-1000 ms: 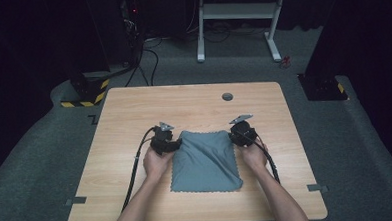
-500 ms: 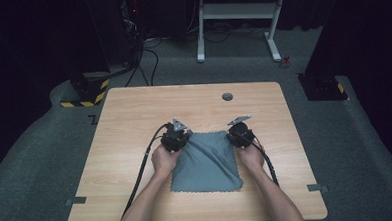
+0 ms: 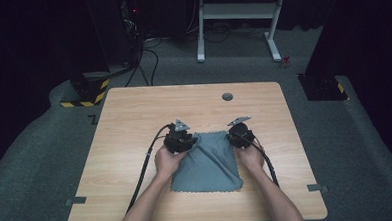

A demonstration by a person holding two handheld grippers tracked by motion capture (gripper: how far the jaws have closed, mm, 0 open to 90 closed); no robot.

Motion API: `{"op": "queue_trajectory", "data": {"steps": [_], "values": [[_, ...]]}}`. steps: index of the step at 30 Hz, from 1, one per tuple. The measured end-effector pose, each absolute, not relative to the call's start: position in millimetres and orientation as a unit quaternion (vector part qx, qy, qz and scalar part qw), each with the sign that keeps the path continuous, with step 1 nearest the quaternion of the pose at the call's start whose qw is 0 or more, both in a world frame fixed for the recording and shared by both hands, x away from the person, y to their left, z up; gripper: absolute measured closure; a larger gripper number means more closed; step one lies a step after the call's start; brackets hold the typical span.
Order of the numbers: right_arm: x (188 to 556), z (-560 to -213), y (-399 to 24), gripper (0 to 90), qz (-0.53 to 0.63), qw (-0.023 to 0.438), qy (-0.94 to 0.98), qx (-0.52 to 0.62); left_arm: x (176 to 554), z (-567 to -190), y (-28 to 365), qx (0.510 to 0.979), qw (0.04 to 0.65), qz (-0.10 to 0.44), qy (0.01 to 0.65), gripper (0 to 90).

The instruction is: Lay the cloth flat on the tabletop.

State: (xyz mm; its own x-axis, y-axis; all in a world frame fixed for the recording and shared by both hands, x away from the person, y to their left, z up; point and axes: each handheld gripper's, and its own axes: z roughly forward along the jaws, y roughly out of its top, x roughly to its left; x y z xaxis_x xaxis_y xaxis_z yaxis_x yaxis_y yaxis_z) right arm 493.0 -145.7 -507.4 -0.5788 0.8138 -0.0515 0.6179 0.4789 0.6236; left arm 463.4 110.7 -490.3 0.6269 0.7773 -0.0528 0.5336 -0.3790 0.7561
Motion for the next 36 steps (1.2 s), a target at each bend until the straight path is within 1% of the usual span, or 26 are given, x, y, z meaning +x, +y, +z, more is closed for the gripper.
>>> {"op": "queue_trajectory", "data": {"steps": [1,2,3,4,7,9,10,11,12,14,17,21,26,34,36], "values": [[493,-508,-146,88.9,0.284,0.173,0.842,0.425,465,-490,114,0.813,0.38,0.163,0.41,67.2],[493,-508,-146,88.9,0.286,0.17,0.839,0.43,468,-492,117,0.813,0.372,0.156,0.419,63.7],[493,-508,-146,88.9,0.286,0.17,0.839,0.43,468,-492,117,0.813,0.372,0.156,0.419,62.5],[493,-508,-146,88.8,0.285,0.172,0.841,0.427,473,-498,117,0.811,0.368,0.139,0.433,61.1],[493,-508,-146,88.8,0.285,0.171,0.84,0.429,475,-504,115,0.812,0.366,0.134,0.435,60.7],[493,-508,-146,88.8,0.285,0.171,0.84,0.428,475,-509,109,0.812,0.366,0.134,0.434,63.0],[493,-508,-146,88.8,0.286,0.172,0.84,0.427,475,-509,108,0.814,0.366,0.137,0.43,65.7],[493,-508,-146,88.8,0.286,0.172,0.84,0.427,475,-509,108,0.814,0.366,0.137,0.43,70.6],[493,-508,-146,88.9,0.285,0.172,0.841,0.426,475,-510,107,0.813,0.371,0.135,0.428,70.6],[493,-508,-147,88.9,0.285,0.172,0.841,0.426,474,-509,106,0.815,0.372,0.141,0.422,78.9],[494,-508,-147,89.0,0.288,0.169,0.84,0.427,475,-506,109,0.815,0.376,0.135,0.421,86.5],[495,-507,-150,89.0,0.29,0.171,0.839,0.428,476,-501,117,0.808,0.381,0.137,0.428,87.9],[495,-501,-150,89.1,0.291,0.18,0.839,0.424,479,-498,124,0.798,0.391,0.133,0.438,87.5],[498,-500,-149,89.2,0.282,0.185,0.84,0.424,480,-496,130,0.8,0.387,0.13,0.441,86.7],[499,-502,-151,89.2,0.279,0.181,0.84,0.429,479,-496,132,0.799,0.385,0.131,0.442,87.7]]}}
